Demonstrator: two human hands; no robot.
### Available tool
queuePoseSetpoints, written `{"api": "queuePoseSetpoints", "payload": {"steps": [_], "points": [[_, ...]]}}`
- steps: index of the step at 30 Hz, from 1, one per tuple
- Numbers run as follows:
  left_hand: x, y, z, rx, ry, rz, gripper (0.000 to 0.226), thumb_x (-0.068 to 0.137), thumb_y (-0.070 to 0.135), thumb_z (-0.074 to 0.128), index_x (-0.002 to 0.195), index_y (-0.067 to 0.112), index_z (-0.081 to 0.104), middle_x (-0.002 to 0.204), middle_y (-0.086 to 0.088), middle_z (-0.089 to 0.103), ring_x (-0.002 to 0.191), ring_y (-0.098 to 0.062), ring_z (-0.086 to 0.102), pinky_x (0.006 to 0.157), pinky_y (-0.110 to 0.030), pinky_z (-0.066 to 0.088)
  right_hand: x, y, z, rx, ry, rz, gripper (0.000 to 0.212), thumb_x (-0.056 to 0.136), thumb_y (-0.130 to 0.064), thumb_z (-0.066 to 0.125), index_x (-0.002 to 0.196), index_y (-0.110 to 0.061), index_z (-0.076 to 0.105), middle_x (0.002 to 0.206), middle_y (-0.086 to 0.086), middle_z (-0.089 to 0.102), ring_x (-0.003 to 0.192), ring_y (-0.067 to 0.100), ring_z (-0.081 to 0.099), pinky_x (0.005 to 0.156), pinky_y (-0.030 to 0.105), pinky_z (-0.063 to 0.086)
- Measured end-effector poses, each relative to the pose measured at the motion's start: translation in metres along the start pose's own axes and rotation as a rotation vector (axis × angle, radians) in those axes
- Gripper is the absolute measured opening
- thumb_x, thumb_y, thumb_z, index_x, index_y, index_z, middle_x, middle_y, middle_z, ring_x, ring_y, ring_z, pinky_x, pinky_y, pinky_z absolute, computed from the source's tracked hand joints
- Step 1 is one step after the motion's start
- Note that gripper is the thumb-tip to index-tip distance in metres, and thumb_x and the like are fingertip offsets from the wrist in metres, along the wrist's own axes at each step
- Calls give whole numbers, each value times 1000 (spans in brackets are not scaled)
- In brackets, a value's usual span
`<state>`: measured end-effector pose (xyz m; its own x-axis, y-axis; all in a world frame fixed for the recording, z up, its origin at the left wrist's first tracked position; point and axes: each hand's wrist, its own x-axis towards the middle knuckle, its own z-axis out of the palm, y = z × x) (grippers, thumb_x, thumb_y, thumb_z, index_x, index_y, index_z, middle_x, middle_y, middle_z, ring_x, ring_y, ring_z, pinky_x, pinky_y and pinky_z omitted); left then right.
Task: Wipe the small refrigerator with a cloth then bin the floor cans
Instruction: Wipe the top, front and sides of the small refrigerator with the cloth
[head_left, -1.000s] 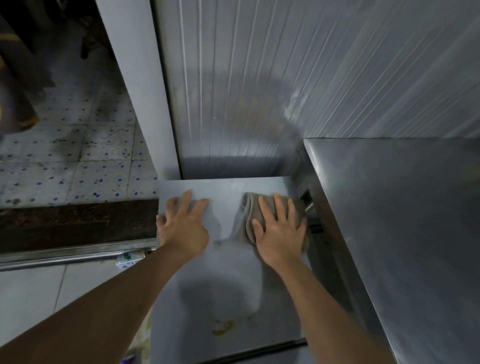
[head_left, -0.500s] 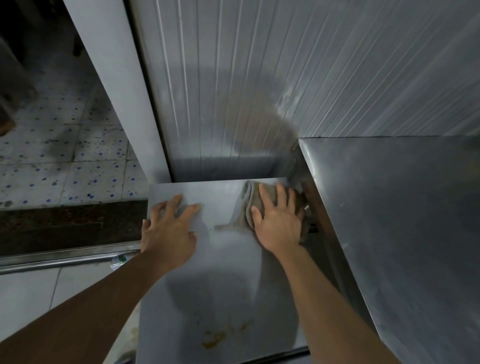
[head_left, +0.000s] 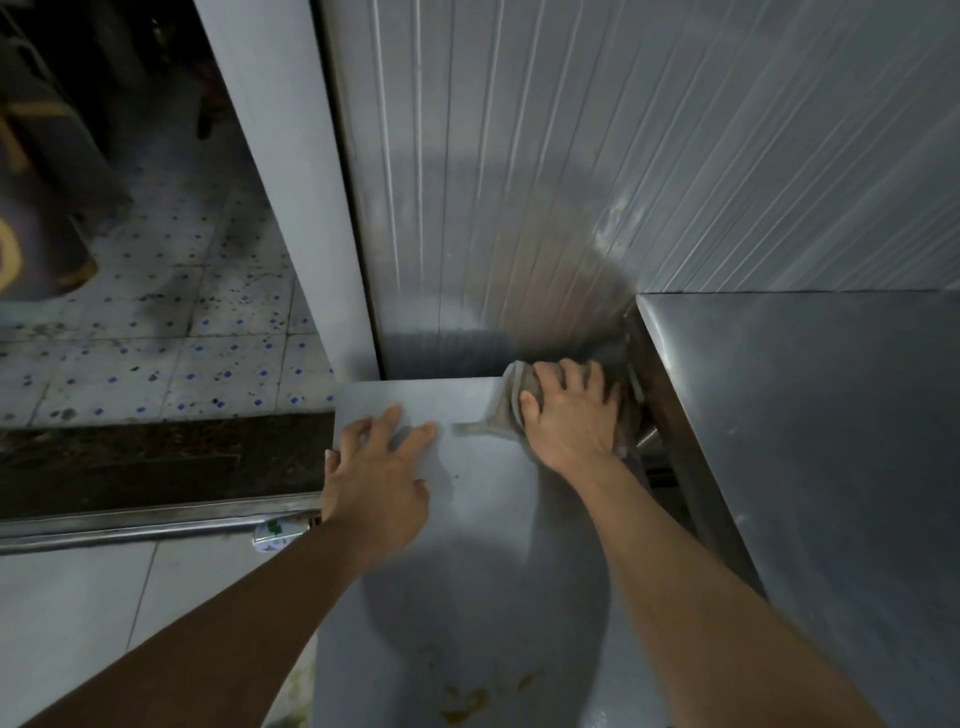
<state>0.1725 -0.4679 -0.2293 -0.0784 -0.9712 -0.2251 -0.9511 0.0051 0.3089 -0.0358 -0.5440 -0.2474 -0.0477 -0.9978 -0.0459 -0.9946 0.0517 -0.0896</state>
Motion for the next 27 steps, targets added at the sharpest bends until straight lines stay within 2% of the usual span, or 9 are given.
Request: {"api": "queuePoseSetpoints", "payload": {"steps": [3, 5, 8, 14, 17, 19, 22, 24, 27], "points": [[-1, -8, -4, 12, -13, 63, 66, 86, 33, 50, 144, 35, 21, 156, 5, 6, 137, -27, 7, 113, -49, 21, -9, -46, 7, 48, -21, -79, 52, 94, -47, 31, 142, -29, 30, 151, 3, 28, 143, 34, 11, 112, 60, 3], [-1, -16, -8, -55, -54, 62, 70, 85, 28, 54, 146, 25, 20, 157, 7, 7, 140, -22, 5, 113, -42, 24, -12, -63, 9, 72, -31, -146, 54, 93, -48, 32, 144, -29, 29, 152, 3, 28, 143, 33, 11, 113, 58, 2], [-3, -19, -12, -90, -83, 51, 72, 86, 24, 55, 147, 19, 18, 157, 10, 3, 142, -15, 0, 113, -40, 26, -9, -40, 7, 42, -43, -216, 56, 93, -53, 29, 145, -35, 23, 153, 0, 26, 144, 28, 12, 114, 57, 4], [-2, -20, -9, -74, -90, 61, 72, 87, 24, 54, 148, 18, 16, 158, 10, 1, 142, -16, -2, 114, -42, 25, 5, 10, 0, 53, -35, 1, 53, 93, -55, 28, 143, -37, 25, 148, 1, 28, 142, 29, 12, 110, 62, 14], [-3, -22, -7, -82, -60, 69, 71, 85, 22, 55, 147, 18, 20, 157, 11, 4, 142, -16, 0, 113, -41, 28, 0, -1, 0, 39, -20, 47, 54, 95, -52, 27, 146, -35, 20, 151, 1, 23, 143, 31, 8, 110, 66, 11], [-3, -23, -7, -93, -63, 79, 71, 85, 23, 55, 147, 19, 19, 157, 11, 3, 141, -15, 0, 113, -40, 26, -10, -12, 1, 23, -34, 30, 56, 96, -51, 24, 149, -36, 12, 157, 0, 12, 145, 33, 0, 111, 65, 4], [-3, -28, -10, -76, -89, 130, 73, 86, 26, 55, 148, 18, 17, 158, 7, 2, 143, -15, -1, 116, -33, 16, -32, -51, 8, -6, -47, -56, 58, 96, -52, 21, 149, -39, 4, 160, -4, -1, 146, 31, -8, 111, 62, -7], [-10, -35, -13, -83, -87, 140, 76, 85, 27, 59, 148, 14, 17, 158, 2, 5, 144, -14, 1, 115, -26, 9, -47, -83, 14, 7, -46, -177, 58, 95, -53, 22, 149, -40, 5, 160, -5, -2, 146, 30, -10, 110, 59, -12], [-32, -50, -14, -98, -77, 67, 81, 83, 31, 61, 148, 12, 16, 157, 2, 2, 144, -16, 4, 115, -26, 14, -50, -84, 13, -3, -103, -328, 60, 94, -56, 25, 149, -41, 6, 160, -7, 0, 146, 27, -7, 112, 55, -10]]}}
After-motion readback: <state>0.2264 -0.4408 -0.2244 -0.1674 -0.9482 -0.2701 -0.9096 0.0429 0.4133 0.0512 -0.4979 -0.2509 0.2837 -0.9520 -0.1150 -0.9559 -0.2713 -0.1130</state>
